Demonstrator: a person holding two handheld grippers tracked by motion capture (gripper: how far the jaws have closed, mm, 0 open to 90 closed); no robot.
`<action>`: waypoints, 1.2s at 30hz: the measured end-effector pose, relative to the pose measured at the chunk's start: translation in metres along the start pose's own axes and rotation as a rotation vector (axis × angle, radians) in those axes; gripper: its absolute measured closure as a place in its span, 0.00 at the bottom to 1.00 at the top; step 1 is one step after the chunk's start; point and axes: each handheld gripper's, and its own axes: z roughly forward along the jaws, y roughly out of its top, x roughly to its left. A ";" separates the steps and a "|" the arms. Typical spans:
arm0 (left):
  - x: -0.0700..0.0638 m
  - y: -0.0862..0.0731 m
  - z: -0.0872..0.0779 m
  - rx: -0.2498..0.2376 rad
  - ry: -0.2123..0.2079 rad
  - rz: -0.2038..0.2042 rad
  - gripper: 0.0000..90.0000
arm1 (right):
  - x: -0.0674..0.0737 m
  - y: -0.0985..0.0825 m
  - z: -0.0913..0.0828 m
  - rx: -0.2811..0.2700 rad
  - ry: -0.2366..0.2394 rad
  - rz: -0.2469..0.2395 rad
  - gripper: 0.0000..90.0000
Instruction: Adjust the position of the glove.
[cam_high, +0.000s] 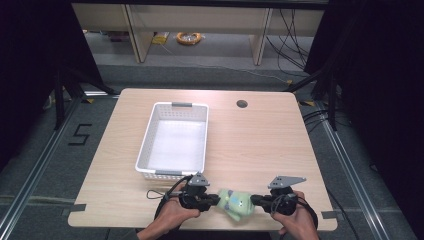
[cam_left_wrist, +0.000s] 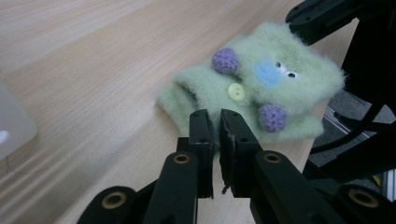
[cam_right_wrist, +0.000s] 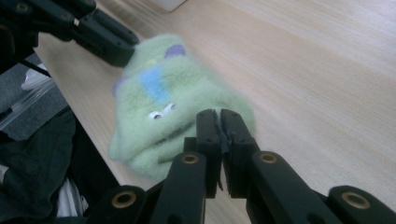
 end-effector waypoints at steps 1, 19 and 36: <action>0.000 0.000 0.000 -0.001 -0.003 0.002 0.92 | -0.001 0.000 0.000 -0.002 0.001 -0.004 0.95; -0.003 -0.007 0.001 0.010 -0.013 -0.015 0.89 | -0.010 0.006 0.014 0.031 -0.009 0.030 0.85; 0.000 0.001 0.008 0.032 0.027 -0.130 0.53 | -0.011 0.012 0.013 0.039 0.013 0.122 0.54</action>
